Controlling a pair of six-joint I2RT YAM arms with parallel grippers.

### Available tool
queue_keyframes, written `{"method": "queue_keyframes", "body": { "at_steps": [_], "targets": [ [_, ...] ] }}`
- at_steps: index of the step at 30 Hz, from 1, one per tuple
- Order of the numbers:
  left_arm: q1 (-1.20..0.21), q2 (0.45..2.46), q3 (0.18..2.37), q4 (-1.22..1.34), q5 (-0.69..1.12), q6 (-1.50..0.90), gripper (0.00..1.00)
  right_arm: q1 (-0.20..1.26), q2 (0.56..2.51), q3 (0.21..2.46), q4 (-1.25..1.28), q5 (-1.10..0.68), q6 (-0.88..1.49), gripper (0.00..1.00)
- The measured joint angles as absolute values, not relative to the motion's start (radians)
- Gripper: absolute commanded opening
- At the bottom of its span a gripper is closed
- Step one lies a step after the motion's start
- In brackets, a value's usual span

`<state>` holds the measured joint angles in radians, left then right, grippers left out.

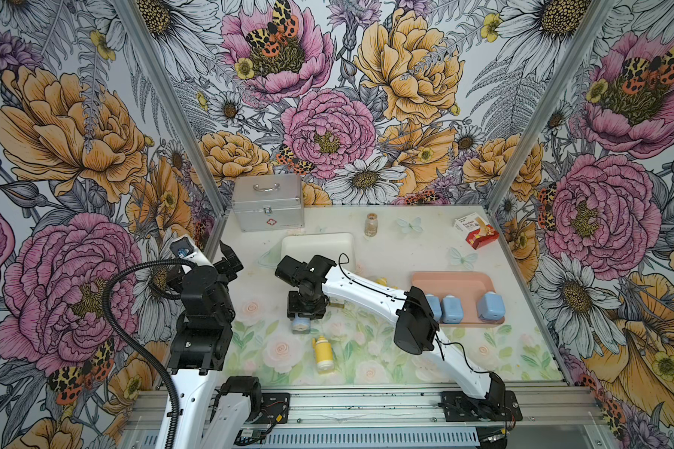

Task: Place the pencil sharpeners by color into the storage box
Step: Pick up the pencil sharpener from the center of the board.

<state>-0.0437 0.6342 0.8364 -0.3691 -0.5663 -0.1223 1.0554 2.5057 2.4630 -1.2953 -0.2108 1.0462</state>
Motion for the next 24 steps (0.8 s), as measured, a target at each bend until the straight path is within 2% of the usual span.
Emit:
{"method": "queue_keyframes", "body": {
  "at_steps": [24],
  "targets": [
    [-0.050,0.636,0.836,-0.369,-0.569,-0.122,0.99,1.030,2.423,2.403,-1.297,-0.223,0.905,0.37]
  ]
}}
